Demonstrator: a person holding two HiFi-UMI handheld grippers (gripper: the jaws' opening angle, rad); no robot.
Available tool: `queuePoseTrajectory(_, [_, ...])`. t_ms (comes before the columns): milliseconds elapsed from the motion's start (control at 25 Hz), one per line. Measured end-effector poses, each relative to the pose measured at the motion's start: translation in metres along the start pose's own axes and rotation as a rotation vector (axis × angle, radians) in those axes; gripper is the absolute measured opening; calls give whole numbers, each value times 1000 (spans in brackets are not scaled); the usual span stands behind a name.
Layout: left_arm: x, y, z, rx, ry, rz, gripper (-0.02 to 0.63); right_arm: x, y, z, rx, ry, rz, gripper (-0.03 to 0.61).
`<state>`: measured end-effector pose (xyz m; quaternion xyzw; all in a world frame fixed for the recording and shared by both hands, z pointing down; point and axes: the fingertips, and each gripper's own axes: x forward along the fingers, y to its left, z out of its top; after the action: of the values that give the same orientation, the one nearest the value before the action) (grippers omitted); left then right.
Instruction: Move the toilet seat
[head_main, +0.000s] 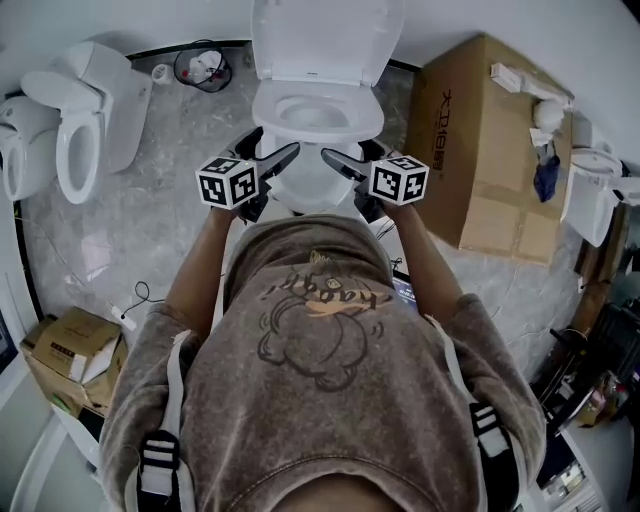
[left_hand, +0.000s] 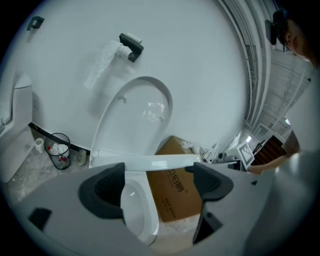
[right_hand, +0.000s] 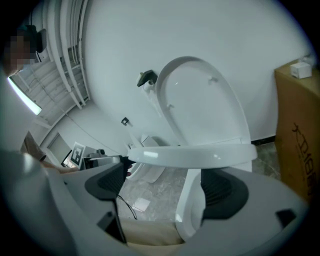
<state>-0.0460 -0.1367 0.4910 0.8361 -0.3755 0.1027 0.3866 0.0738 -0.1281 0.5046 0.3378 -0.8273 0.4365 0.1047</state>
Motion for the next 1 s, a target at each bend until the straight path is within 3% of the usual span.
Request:
queuePoseTrajectory(160, [4, 0, 15, -29, -37, 2, 425, 18, 10, 10, -65, -5, -40, 486])
queuePoseTrajectory(280, [4, 2, 26, -52, -47, -19, 423, 12, 6, 26, -7, -55, -27, 462])
queuePoseTrajectory(1000, [23, 10, 74, 12, -65, -50, 423, 26, -4, 87, -4, -137, -37, 453])
